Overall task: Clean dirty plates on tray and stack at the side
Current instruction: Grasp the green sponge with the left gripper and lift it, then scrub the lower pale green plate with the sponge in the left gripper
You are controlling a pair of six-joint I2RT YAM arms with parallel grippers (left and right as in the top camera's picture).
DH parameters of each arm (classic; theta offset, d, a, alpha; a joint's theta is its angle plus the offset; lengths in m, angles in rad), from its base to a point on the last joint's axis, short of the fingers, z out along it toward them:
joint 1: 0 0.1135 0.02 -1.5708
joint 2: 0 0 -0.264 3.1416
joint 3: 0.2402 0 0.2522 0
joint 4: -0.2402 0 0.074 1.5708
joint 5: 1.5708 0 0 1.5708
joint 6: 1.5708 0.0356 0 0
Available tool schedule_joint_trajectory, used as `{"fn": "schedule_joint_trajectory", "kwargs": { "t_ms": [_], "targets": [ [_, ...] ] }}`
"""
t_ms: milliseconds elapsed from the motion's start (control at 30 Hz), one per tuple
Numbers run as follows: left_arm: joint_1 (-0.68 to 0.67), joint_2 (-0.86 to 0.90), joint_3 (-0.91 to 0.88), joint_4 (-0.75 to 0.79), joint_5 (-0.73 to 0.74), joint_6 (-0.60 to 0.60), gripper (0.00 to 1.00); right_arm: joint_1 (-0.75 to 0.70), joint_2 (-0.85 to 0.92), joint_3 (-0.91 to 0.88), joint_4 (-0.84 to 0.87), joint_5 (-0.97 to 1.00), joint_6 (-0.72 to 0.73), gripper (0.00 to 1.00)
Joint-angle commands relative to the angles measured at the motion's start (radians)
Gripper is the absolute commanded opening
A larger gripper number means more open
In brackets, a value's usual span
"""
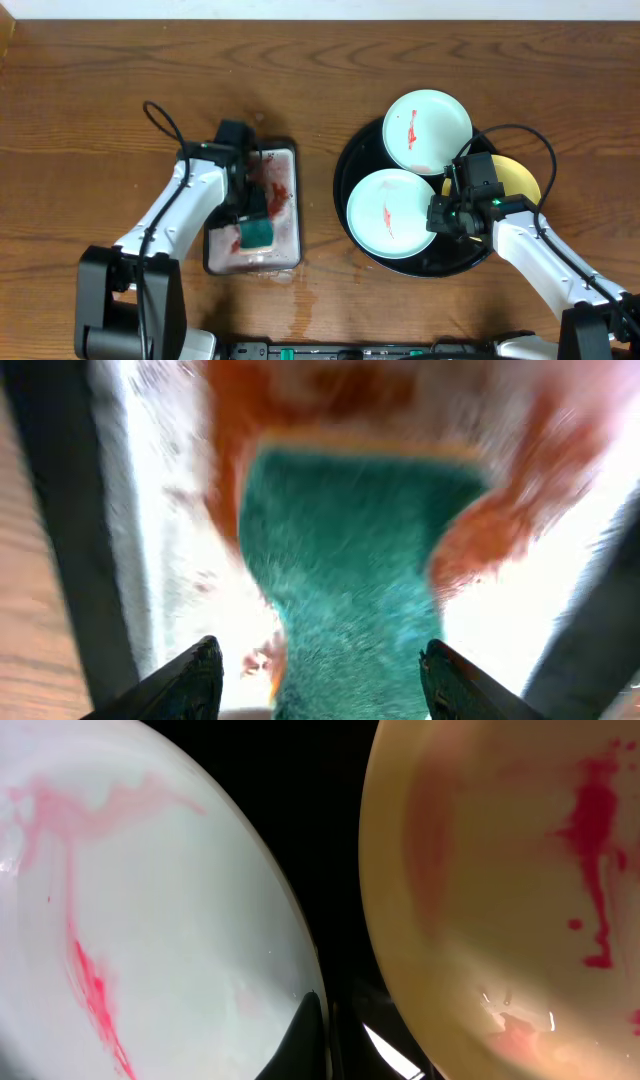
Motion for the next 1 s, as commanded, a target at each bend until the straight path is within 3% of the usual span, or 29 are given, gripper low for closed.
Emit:
{"fn": "schedule_joint_trajectory", "kwargs": {
  "t_ms": [0,200,300,333,433,533,733,967],
  "targets": [
    [0.002,-0.014,0.025,-0.006,-0.004,0.001,0.64,0.010,-0.002,0.015,0.002,-0.001,-0.016,0.01],
    [0.000,0.037,-0.082,0.109,-0.001,-0.080,0.63,0.010,-0.002,0.015,0.001,-0.001,-0.016,0.01],
    [0.000,0.071,-0.102,0.148,0.014,-0.095,0.39,0.010,-0.002,0.015,0.001,-0.001,-0.016,0.01],
    [0.000,0.083,-0.102,0.156,0.024,-0.095,0.34,0.010,-0.002,0.015,0.000,-0.001,-0.016,0.01],
    [0.000,0.110,-0.102,0.175,0.032,-0.095,0.31,0.010,-0.002,0.015,0.000,-0.001,-0.016,0.01],
    [0.000,0.140,-0.102,0.183,0.033,-0.095,0.08,0.010,-0.002,0.015,0.000,-0.001,-0.016,0.01],
    [-0.005,0.129,-0.070,0.136,0.033,-0.022,0.07,0.010,-0.002,0.015,0.000,-0.001,-0.016,0.01],
    [-0.060,0.019,0.146,-0.006,0.122,0.018,0.07,0.010,-0.002,0.015,0.012,-0.002,-0.012,0.01]
  ]
}}
